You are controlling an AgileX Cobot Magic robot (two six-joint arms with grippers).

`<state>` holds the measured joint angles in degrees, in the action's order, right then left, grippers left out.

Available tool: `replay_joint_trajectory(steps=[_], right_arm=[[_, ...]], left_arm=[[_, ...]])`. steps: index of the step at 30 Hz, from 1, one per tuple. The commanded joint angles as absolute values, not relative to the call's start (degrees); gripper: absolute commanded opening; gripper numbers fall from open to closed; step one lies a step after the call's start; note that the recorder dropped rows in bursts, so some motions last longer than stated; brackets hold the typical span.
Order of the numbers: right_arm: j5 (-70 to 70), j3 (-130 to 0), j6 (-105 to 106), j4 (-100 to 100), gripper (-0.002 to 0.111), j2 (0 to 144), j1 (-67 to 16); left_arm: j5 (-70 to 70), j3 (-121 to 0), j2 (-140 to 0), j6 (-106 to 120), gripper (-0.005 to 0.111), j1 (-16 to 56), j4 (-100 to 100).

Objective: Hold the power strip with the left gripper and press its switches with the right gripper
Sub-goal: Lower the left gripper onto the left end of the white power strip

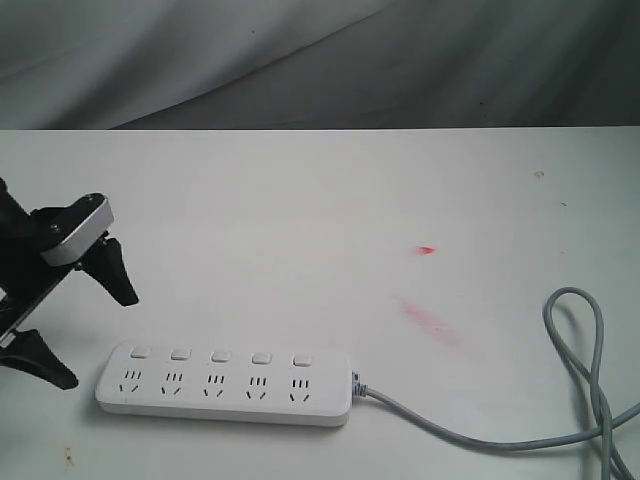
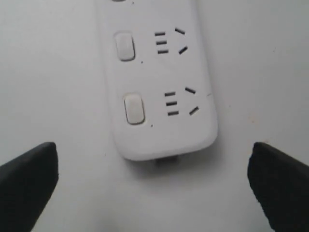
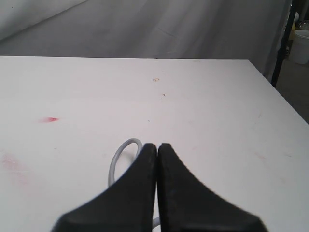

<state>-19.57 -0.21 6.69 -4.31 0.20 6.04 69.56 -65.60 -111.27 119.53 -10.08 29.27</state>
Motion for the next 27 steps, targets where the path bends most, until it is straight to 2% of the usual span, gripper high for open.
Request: replay_joint_trajectory(steps=[1,8,25,27], right_arm=[[-19.1,0.0,6.9,-3.8,0.0,0.0,6.2],[-19.1,0.0,6.9,-3.8,0.0,0.0,6.2],[-19.1,0.0,6.9,-3.8,0.0,0.0,6.2],[-19.1,0.0,6.9,-3.8,0.0,0.0,6.2]], left_arm=[[70.0,-64.0,-112.0,120.0,0.104,-8.3,29.9],[66.8,-57.9,-112.1,120.0,0.104,-8.3,29.6],[61.3,-57.4,-113.5,120.0,0.104,-8.3,35.8],[60.3,-57.4,-113.5,120.0,0.099,-8.3,35.8]])
